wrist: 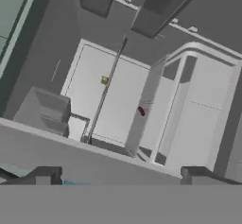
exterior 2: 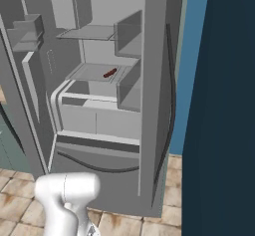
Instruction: Retrieve the sausage and cheese from the fridge and place them on the cutting board on the counter.
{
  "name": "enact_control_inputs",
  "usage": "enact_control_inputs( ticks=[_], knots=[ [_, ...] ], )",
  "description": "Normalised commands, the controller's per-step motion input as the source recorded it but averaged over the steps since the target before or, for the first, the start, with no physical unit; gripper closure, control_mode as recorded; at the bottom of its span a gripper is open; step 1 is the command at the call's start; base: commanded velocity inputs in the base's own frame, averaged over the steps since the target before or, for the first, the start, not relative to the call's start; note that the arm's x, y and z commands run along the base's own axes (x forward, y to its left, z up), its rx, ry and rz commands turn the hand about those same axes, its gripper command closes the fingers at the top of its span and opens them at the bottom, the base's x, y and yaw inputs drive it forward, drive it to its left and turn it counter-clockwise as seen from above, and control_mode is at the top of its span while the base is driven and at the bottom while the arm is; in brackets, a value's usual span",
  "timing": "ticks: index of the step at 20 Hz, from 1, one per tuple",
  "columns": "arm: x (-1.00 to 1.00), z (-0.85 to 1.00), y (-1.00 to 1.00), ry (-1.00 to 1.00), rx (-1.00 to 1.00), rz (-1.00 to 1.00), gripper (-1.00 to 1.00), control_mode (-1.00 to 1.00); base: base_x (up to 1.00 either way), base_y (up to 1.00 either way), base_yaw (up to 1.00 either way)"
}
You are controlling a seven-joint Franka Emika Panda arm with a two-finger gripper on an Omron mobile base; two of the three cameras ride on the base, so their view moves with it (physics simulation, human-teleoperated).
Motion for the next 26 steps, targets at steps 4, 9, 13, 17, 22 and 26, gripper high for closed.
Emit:
enact_control_inputs(
  ticks=[4, 9, 13, 17, 22, 26],
  knots=[
    [0.24, 0.15, -0.71, 0.00, 0.54, 0.38, -1.00, -1.00, 0.00, 0.00, 0.00],
    [0.35, 0.01, -0.68, -0.02, 0.43, 0.31, -1.00, -1.00, 0.00, 0.00, 0.00],
    [0.74, -0.24, -0.16, 0.02, 0.01, 0.15, -1.00, -1.00, 0.00, 0.00, 0.00],
    [0.39, -0.23, -0.48, 0.07, -0.01, 0.11, -1.00, -1.00, 0.00, 0.00, 0.00],
    [0.49, -0.29, -0.13, 0.02, -0.12, 0.38, -1.00, -1.00, 0.00, 0.00, 0.00],
    [0.43, -0.48, 0.00, 0.00, -0.28, 0.37, -1.00, -1.00, 0.00, 0.00, 0.00]
  ],
)
